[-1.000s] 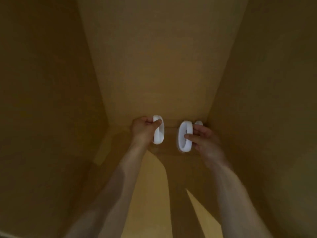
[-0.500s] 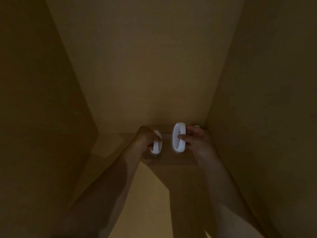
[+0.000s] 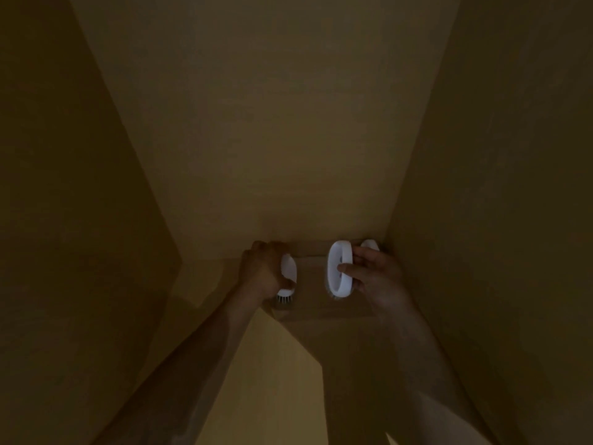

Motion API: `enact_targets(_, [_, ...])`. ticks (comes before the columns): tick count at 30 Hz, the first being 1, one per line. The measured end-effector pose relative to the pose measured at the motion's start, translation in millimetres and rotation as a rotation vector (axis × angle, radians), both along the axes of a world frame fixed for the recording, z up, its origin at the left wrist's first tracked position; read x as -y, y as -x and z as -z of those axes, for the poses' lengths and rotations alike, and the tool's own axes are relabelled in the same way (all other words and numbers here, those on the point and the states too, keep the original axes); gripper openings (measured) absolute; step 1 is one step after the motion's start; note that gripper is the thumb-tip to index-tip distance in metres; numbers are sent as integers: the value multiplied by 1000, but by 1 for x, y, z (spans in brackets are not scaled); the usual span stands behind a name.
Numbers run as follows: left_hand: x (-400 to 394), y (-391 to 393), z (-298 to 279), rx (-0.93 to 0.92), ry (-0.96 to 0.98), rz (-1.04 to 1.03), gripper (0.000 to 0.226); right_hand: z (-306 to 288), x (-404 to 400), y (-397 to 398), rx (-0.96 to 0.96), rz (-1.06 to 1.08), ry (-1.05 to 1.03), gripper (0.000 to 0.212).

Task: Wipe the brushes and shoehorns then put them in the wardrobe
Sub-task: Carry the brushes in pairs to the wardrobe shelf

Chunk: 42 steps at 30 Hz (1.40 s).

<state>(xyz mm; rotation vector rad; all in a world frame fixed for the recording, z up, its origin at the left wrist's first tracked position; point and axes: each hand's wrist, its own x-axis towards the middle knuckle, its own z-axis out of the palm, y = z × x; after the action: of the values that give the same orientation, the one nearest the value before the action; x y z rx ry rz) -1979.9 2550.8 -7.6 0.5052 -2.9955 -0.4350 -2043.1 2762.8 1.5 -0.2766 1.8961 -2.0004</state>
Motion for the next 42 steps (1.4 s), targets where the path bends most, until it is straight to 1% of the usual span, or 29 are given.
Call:
enact_targets(2, [2,-1,4,49,106,44,80,1,-1,-1,1,-8,4,41])
enact_targets(4, [6,0,7,67,148,60,80,2,-1,-2,4,-18,0,41])
enact_targets(6, [9,4,5,82,167,66,79,2,-2,-3,15,-28,11,41])
enact_targets(10, [13,14,-1,110,196,58,73,1,-2,-6,19,-27,35,32])
enact_targets(13, [15,22,-4,132,198,65,75,1,-4,-7,9,-29,30,33])
enact_targets(17, [14,24,-8,161,217,83,79,0,-6,-8,12,-27,29,29])
enact_targets(19, [10,16,-14,135,168,112,88,-1,-7,-9,22,-35,30,30])
enact_targets(20, [7,11,-17,86,95,147,93,-1,-8,-9,27,-38,33,30])
enact_targets(23, [-13,-8,-35,-113,-277,346,103,-3,-8,-10,44,-29,45,32])
enact_targets(24, [-23,-13,-40,-144,-313,412,106,-3,-7,-11,50,-25,52,31])
enact_targets(26, [-43,-17,-43,-140,-250,470,112,-4,-5,-14,56,-20,55,26])
enact_targets(28, [-58,-17,-41,-130,-150,454,114,-5,-2,-17,56,-15,55,28])
enact_targets(31, [-64,-15,-34,-196,3,401,106,-7,2,-21,82,-26,70,24])
enact_targets(33, [-63,-15,-32,-181,9,404,104,-8,4,-24,97,-23,66,25])
enact_targets(37, [-60,-12,-31,-135,-22,431,111,-7,4,-26,103,-3,47,37])
enact_targets(40, [-58,-8,-28,-116,-59,441,113,-9,4,-26,102,10,44,35])
enact_targets(42, [-57,-4,-29,-84,-79,441,115,-10,4,-27,113,19,54,29])
